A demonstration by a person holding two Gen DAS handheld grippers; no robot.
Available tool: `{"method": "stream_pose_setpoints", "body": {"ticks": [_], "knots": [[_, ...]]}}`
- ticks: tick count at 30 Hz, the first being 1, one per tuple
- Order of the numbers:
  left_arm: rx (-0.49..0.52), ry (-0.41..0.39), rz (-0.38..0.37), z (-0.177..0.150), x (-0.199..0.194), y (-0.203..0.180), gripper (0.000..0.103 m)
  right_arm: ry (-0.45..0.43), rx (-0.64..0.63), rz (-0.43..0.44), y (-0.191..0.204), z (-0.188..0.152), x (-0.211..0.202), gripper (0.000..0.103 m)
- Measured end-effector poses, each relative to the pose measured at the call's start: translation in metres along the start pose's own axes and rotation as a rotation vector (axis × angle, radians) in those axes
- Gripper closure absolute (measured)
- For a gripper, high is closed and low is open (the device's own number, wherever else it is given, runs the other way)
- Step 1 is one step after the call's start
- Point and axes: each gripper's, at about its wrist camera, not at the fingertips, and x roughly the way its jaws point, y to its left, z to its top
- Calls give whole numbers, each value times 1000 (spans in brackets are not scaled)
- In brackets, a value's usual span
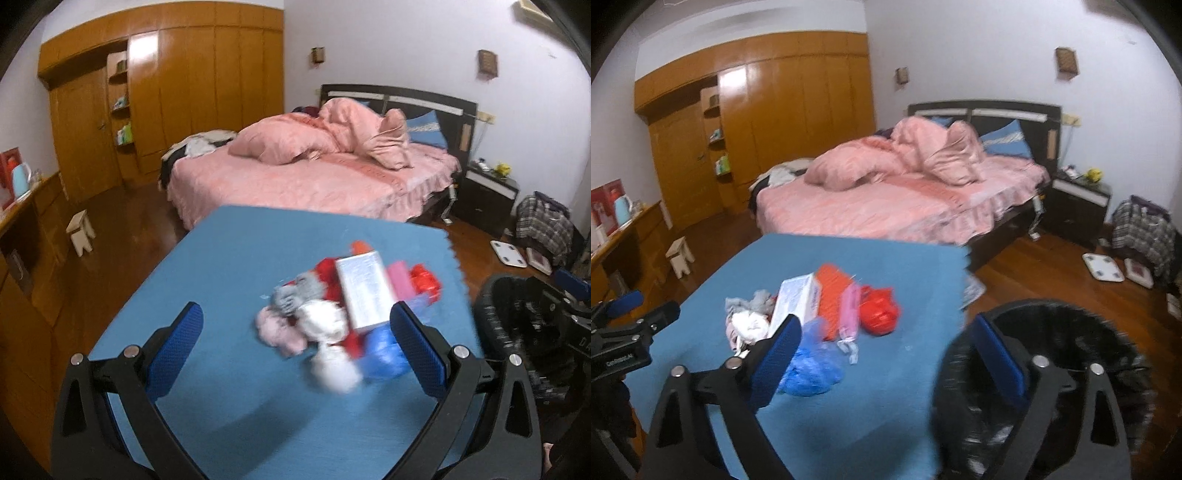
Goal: Collect trash
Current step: 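Grasp the blue plastic bag with the right tool while the left tool grasps white tissue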
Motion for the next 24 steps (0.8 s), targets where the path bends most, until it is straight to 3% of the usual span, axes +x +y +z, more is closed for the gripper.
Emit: {"method": "stream_pose_setpoints", "body": {"ticks": [9, 14, 18, 20, 22, 24], "knots": [[-15, 15, 75, -26, 46, 37, 5, 84, -83, 68, 52, -35, 74, 16], [-28, 31, 72, -32, 63, 48, 5, 138, -111, 73, 65, -49, 103, 17], [-26, 50, 59, -37, 71, 48, 5, 177, -109, 101, 66, -56, 115, 35], [-29, 57, 51, -39, 74, 47, 5, 190, -112, 130, 65, -58, 116, 51], [-32, 64, 35, -41, 74, 46, 5, 204, -104, 163, 64, -58, 117, 76], [-27, 67, 20, -43, 75, 42, 6, 213, -92, 180, 63, -60, 114, 79]]}}
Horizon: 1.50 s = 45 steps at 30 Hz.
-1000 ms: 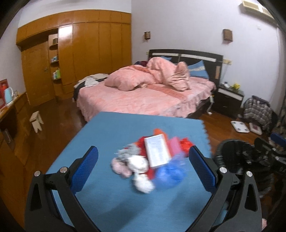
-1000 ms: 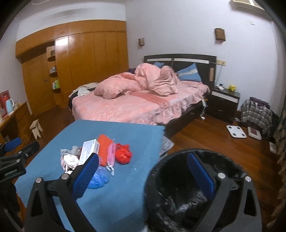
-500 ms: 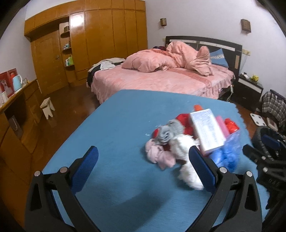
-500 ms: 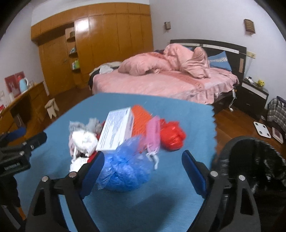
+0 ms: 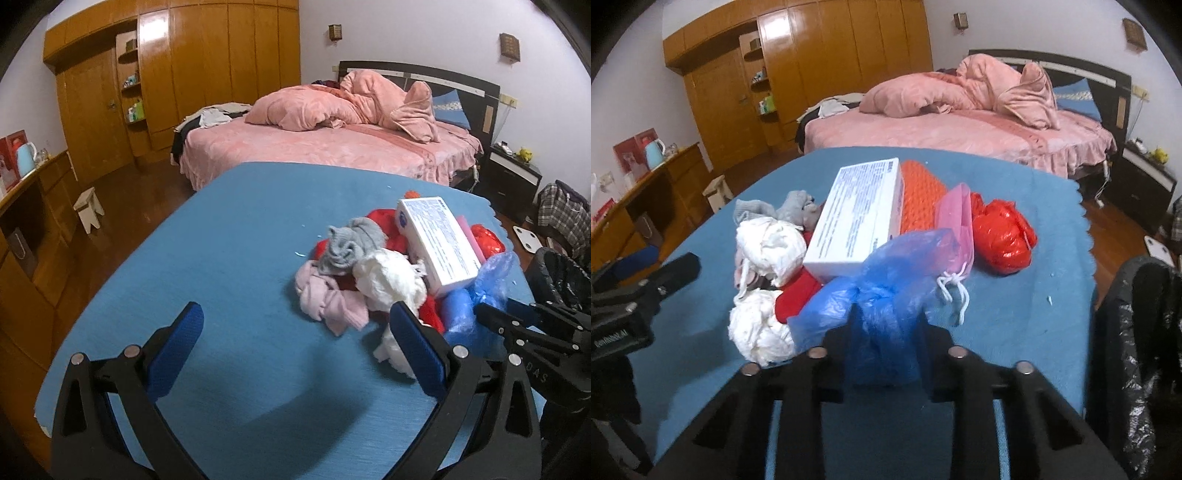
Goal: Collect trash
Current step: 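Grasp the blue plastic bag with the right tool while the left tool grasps white tissue, then carry both items over the black bin and open both tools to drop them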
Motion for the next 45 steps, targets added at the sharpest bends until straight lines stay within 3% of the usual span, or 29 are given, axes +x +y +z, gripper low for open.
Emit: {"method": "stream_pose_setpoints", "body": {"ticks": [4, 7, 15, 20, 23, 26, 36, 45], "knots": [[10, 12, -28, -3, 3, -11, 10, -5, 6, -3, -7, -2, -9, 82], [7, 34, -62, -6, 6, -21, 21, -10, 20, -24, -14, -3, -15, 83], [44, 94, -129, -23, 21, -52, 35, -7, 48, -77, -33, -6, -13, 83], [55, 118, -222, -25, 31, -63, 73, -12, 47, -76, -34, -5, -14, 83], [81, 102, -221, -27, 27, -71, 81, -18, 51, -75, -34, -5, -17, 83], [65, 91, -224, -27, 23, -70, 85, -23, 59, -72, -38, -5, -22, 83], [35, -29, -237, -2, -25, -71, 87, -105, 86, -73, -47, 3, -64, 83], [91, -65, -398, 24, -42, -132, 87, -192, 182, -199, -101, 4, -124, 83]]}}
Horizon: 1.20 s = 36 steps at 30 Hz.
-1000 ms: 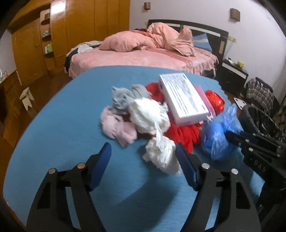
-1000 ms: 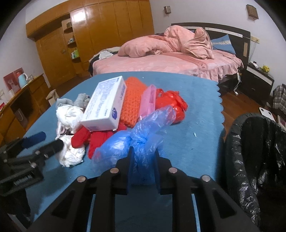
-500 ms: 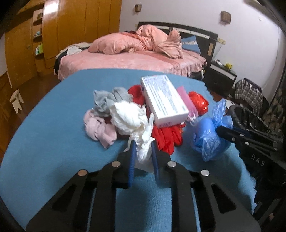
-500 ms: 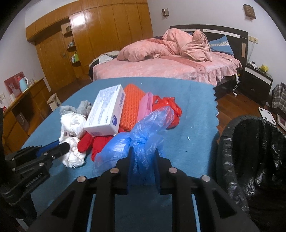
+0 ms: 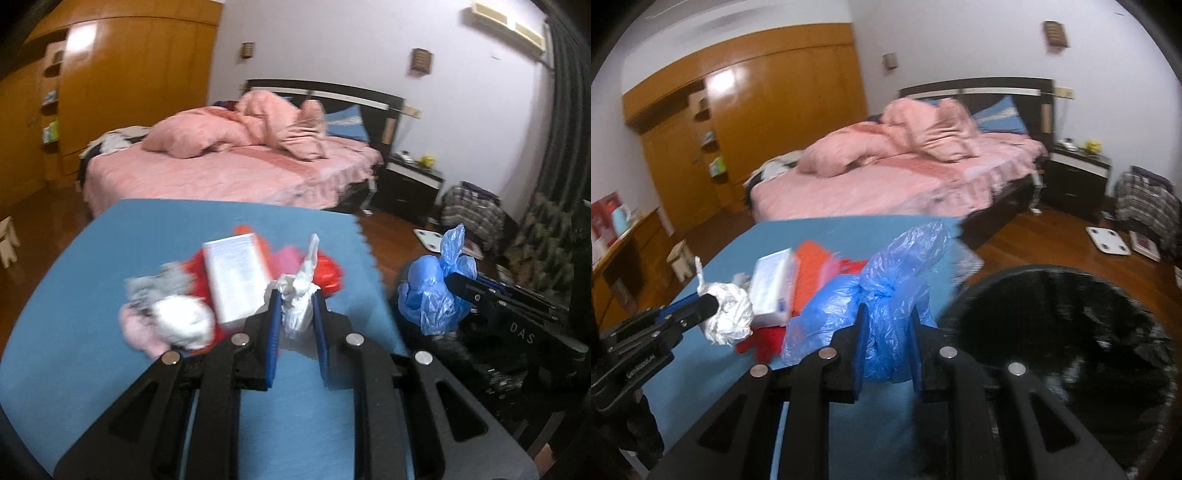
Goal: Collect trash
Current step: 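Carry both items over the black bin and open both tools to drop them, then grasp the white crumpled cloth ball with the left tool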
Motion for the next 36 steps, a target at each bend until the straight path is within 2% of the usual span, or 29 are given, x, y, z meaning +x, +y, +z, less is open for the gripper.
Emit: {"method": "stream_pose_setpoints", "body": {"ticks": [6, 14, 15, 17, 19, 22, 26, 28, 30, 36], "knots": [[52, 22, -148, 13, 29, -60, 87, -14, 77, -144, -61, 0, -20, 83], [110, 53, -295, 14, 63, -131, 86, -9, 158, -305, -128, -13, -40, 82], [114, 59, -318, 15, 68, -139, 85, -8, 166, -317, -134, -15, -42, 79], [115, 70, -348, 14, 74, -148, 72, -5, 184, -353, -145, -17, -45, 71], [116, 75, -354, 13, 79, -153, 58, -9, 197, -375, -150, -20, -50, 50], [114, 67, -331, 13, 80, -146, 44, -23, 205, -398, -154, -21, -54, 37], [107, 42, -234, 10, 68, -117, 32, -36, 202, -394, -148, -21, -52, 18], [101, 31, -173, 8, 61, -100, 22, -42, 194, -380, -142, -18, -49, 5], [94, 16, -96, 5, 52, -79, 16, -49, 186, -352, -130, -16, -44, 5], [71, -9, 84, 1, 33, -18, 13, -38, 154, -238, -82, -7, -19, 5]]}}
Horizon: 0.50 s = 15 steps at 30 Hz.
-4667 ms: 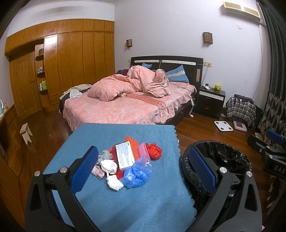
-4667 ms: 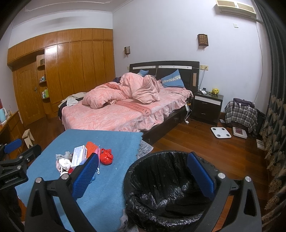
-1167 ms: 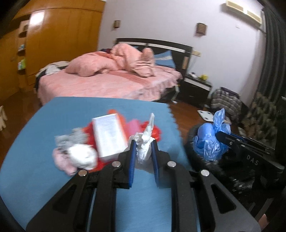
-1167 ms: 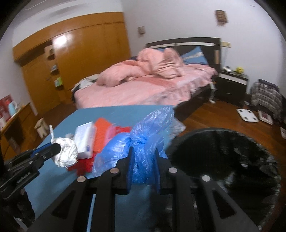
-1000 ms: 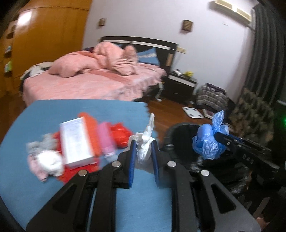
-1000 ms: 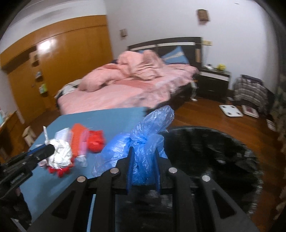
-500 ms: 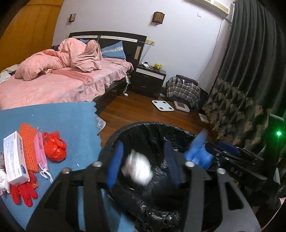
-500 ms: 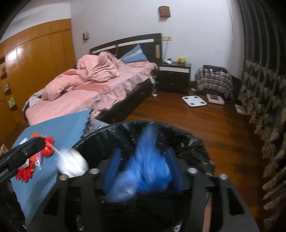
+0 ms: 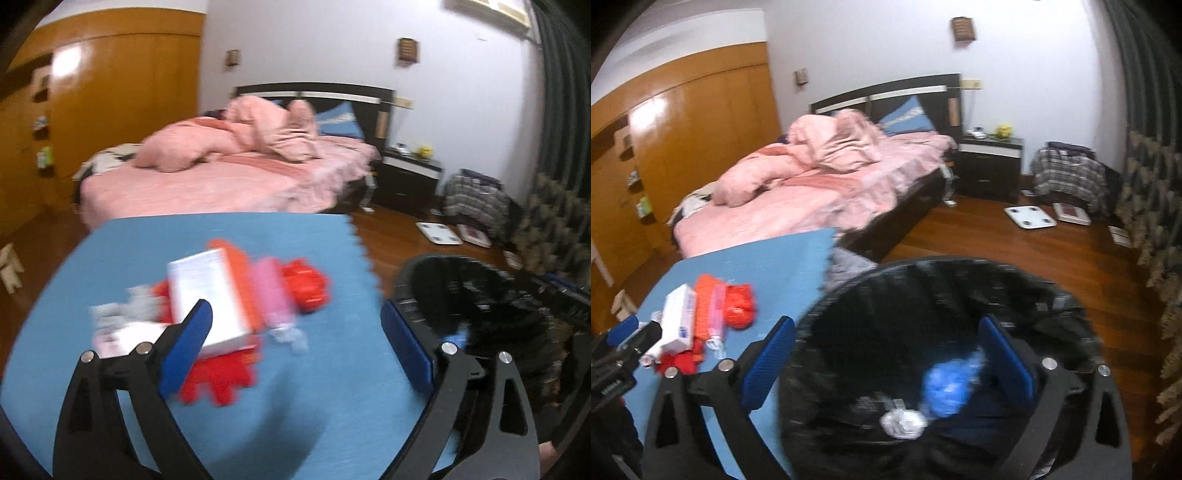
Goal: Collect trash
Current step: 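Grasp the white crumpled cloth ball with the left tool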
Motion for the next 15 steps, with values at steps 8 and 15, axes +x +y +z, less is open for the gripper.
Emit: {"method": "stream_pose_setpoints", "body": {"ticks": [8, 15], "knots": [[-92, 17, 196, -17, -5, 81, 15, -19, -126, 146, 96, -8, 19, 5], [-126, 58, 197, -22, 9, 109, 28, 3, -205, 186, 141, -20, 37, 6]]}}
